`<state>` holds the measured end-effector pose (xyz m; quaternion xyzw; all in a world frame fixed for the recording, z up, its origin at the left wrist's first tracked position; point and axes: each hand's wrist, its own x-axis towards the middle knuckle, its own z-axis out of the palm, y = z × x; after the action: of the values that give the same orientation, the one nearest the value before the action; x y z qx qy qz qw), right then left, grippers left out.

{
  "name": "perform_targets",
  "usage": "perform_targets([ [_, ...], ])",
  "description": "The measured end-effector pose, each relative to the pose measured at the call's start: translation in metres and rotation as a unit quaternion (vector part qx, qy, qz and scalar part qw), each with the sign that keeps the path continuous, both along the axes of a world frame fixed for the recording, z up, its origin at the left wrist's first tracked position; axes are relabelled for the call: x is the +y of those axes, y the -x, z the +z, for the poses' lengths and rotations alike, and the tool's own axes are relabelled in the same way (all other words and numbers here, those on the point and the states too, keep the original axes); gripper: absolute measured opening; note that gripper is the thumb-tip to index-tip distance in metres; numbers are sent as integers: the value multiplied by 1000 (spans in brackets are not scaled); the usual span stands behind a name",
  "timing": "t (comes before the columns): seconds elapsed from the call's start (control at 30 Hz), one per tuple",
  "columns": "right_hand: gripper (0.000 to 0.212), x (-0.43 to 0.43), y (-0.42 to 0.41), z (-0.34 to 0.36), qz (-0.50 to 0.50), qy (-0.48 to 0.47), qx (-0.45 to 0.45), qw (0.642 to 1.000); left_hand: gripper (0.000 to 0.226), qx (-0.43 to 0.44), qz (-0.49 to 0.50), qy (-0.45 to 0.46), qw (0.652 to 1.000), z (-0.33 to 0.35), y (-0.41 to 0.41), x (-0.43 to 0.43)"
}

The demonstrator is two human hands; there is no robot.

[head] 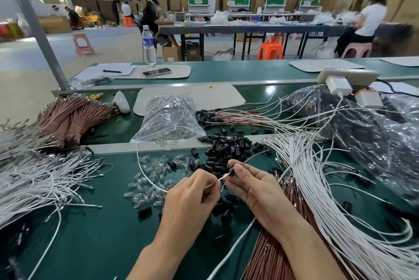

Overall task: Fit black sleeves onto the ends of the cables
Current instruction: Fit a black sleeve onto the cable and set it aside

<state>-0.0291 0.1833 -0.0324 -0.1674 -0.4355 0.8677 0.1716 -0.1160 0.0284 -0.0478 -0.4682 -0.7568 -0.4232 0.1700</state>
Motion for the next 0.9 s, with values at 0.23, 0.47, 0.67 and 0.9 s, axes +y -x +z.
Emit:
perform_targets([
  [0.23, 20, -5, 3, -1, 6, -8, -1, 1000, 19, -23, 5, 4, 1000, -2, 1, 0],
  [0.47, 23, -3, 2, 0, 19, -18, 10, 1000, 9, -44, -6, 29, 999, 2, -1, 0],
  [0.67, 22, -2, 2, -1, 29, -40, -10, 999, 12, 21, 20, 33, 999, 2, 1, 2],
  [0.9, 22, -4, 1, -1, 38, -27, 6, 999, 23, 51, 36, 5, 998, 2, -1, 2],
])
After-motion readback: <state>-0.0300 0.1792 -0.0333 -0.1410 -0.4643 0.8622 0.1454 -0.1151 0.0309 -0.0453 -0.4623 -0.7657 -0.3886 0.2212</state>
